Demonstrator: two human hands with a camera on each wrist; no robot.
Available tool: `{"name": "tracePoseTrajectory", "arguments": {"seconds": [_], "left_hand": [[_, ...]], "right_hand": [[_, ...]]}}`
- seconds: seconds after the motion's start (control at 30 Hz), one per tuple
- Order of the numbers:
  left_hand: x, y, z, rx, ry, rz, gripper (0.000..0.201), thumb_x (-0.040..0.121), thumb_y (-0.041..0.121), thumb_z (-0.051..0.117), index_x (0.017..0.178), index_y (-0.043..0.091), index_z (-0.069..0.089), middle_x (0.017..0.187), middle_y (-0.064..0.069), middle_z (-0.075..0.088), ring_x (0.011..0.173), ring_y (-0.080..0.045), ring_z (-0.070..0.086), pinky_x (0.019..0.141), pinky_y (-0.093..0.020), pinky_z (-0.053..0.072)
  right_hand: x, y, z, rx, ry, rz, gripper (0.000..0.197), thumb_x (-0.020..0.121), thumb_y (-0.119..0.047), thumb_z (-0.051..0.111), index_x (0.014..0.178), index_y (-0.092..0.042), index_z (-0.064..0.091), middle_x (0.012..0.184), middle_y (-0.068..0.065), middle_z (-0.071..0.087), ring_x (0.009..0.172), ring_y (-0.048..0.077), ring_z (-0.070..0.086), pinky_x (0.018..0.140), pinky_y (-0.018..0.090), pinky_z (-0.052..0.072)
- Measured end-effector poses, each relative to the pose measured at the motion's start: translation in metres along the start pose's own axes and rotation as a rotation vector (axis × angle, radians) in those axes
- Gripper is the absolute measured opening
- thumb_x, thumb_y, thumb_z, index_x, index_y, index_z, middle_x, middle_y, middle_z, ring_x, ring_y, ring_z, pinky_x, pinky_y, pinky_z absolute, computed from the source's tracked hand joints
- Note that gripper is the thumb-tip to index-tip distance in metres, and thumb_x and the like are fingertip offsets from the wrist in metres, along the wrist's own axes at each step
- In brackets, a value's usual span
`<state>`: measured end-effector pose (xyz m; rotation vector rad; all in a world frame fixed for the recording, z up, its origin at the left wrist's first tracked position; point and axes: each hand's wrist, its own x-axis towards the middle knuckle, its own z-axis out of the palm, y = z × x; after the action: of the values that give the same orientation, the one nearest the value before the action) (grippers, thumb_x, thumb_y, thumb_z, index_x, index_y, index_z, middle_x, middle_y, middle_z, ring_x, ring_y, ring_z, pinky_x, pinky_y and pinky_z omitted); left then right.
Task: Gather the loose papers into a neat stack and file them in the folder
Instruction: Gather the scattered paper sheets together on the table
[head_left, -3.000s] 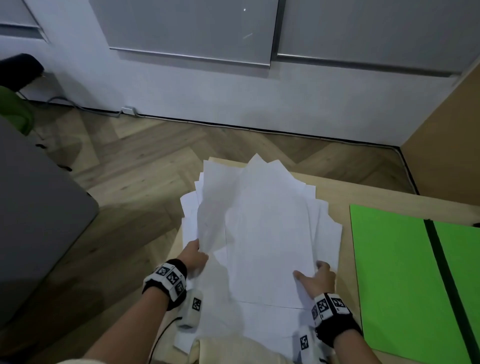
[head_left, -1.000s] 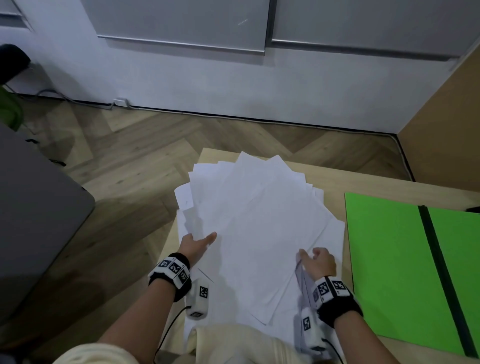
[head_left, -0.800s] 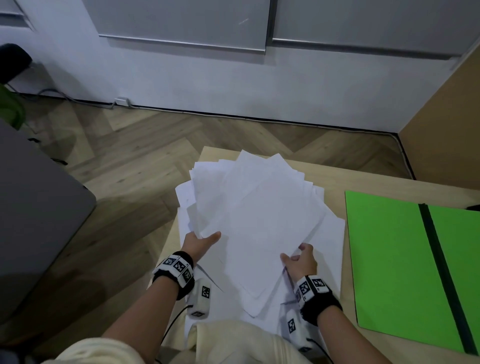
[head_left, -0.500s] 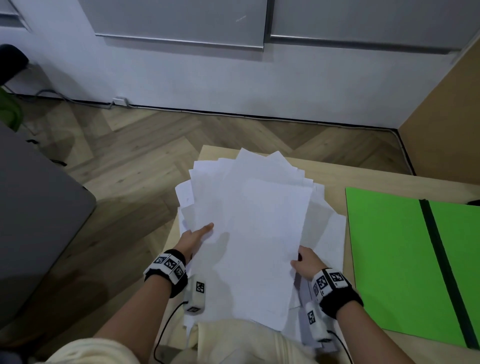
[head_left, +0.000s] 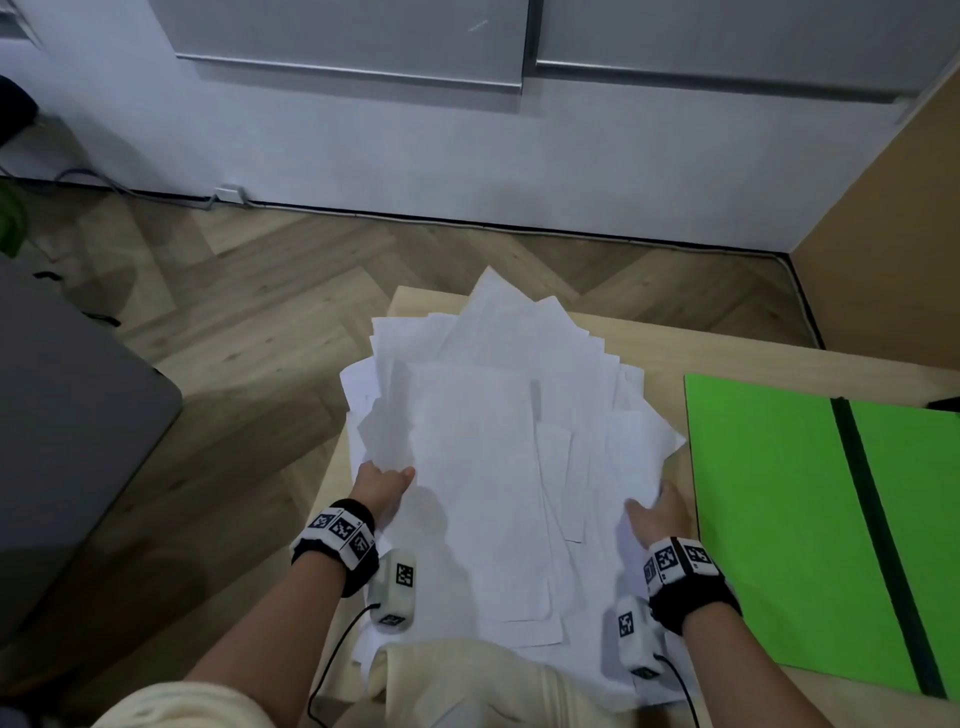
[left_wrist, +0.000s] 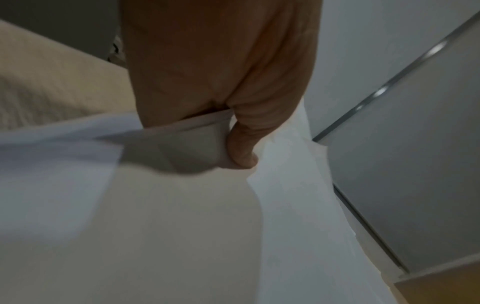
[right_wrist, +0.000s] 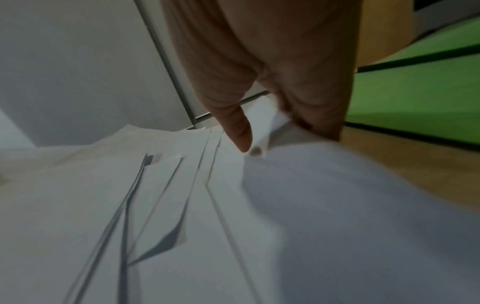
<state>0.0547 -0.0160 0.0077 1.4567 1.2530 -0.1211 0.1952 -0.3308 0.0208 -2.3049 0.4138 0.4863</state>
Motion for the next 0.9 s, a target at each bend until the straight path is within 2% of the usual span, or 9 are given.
{"name": "tracePoseTrajectory", "arguments": {"seconds": [0.13,0.23,0.33,0.4,0.47,0.57,0.67,0.8,0.9], "left_hand": [[0.009,0.001,-0.007,0.047,0.007,-0.024,0.054,0.080,0.016,0.069,0.124,-0.009,0.050,0.122,-0.031,0.059,0.113,-0.045,0.059,0.098,-0.053,0.050],[0.003,0.007,-0.013,0.126,-0.026,-0.032,0.057,0.083,0.020,0.068,0.125,-0.013,0.046,0.114,-0.023,0.060,0.100,-0.038,0.061,0.085,-0.041,0.054],[-0.006,0.013,-0.008,0.194,-0.144,-0.038,0.073,0.071,0.030,0.078,0.125,-0.007,0.046,0.102,-0.012,0.063,0.089,-0.029,0.063,0.080,-0.036,0.053],[0.000,0.009,-0.002,0.193,-0.181,-0.009,0.097,0.051,0.046,0.083,0.130,0.001,0.048,0.113,-0.011,0.067,0.096,-0.030,0.068,0.085,-0.041,0.056],[0.015,-0.001,0.001,0.139,-0.151,-0.006,0.104,0.046,0.058,0.082,0.130,0.005,0.050,0.106,-0.010,0.070,0.090,-0.031,0.070,0.078,-0.041,0.057],[-0.003,0.009,-0.003,-0.004,-0.100,0.007,0.063,0.074,0.039,0.074,0.121,0.002,0.055,0.093,-0.011,0.069,0.075,-0.026,0.064,0.066,-0.031,0.053],[-0.009,0.009,-0.007,-0.067,-0.033,0.052,0.014,0.092,0.010,0.058,0.101,0.000,0.062,0.083,-0.012,0.065,0.068,-0.025,0.060,0.060,-0.027,0.048],[-0.014,0.009,-0.007,-0.090,-0.009,0.055,0.026,0.097,0.023,0.048,0.081,0.003,0.050,0.063,-0.012,0.048,0.049,-0.022,0.046,0.054,-0.027,0.039],[-0.026,0.018,0.002,-0.135,-0.033,0.112,0.040,0.102,0.032,0.035,0.108,0.000,0.059,0.083,-0.008,0.059,0.072,-0.025,0.058,0.068,-0.031,0.047]], "right_hand": [[0.000,-0.006,-0.001,0.088,0.073,-0.124,0.004,0.090,0.000,0.049,0.091,0.002,0.053,0.090,0.015,0.059,0.090,0.031,0.057,0.077,0.030,0.040],[0.005,-0.007,0.004,0.171,0.059,-0.098,0.025,0.094,-0.006,0.043,0.069,-0.008,0.042,0.071,0.009,0.047,0.079,0.023,0.043,0.074,0.027,0.033],[0.002,-0.016,0.024,0.222,-0.128,-0.128,0.027,0.096,-0.024,0.043,0.078,-0.005,0.049,0.079,0.013,0.053,0.080,0.021,0.047,0.069,0.028,0.036],[0.002,-0.017,0.035,0.230,-0.166,-0.174,0.026,0.091,-0.029,0.053,0.078,-0.007,0.055,0.080,0.008,0.059,0.082,0.021,0.054,0.072,0.028,0.041],[0.004,-0.018,0.037,0.213,-0.151,-0.215,0.023,0.089,-0.026,0.057,0.078,-0.006,0.058,0.080,0.008,0.061,0.083,0.024,0.057,0.075,0.028,0.041],[0.011,-0.019,0.033,0.152,-0.135,-0.181,0.023,0.090,-0.015,0.054,0.105,-0.001,0.064,0.106,0.013,0.066,0.105,0.029,0.060,0.092,0.033,0.044],[0.015,-0.016,0.025,0.081,-0.152,-0.161,0.042,0.092,-0.005,0.047,0.134,-0.002,0.047,0.136,0.015,0.053,0.127,0.032,0.047,0.108,0.038,0.035],[0.026,-0.008,0.009,-0.008,-0.235,-0.180,0.044,0.091,0.001,0.043,0.134,0.000,0.046,0.138,0.017,0.051,0.128,0.032,0.046,0.106,0.037,0.034],[0.025,-0.011,0.008,-0.015,-0.326,-0.191,0.043,0.092,-0.001,0.043,0.134,0.000,0.045,0.140,0.014,0.049,0.130,0.029,0.043,0.107,0.035,0.031]]}}
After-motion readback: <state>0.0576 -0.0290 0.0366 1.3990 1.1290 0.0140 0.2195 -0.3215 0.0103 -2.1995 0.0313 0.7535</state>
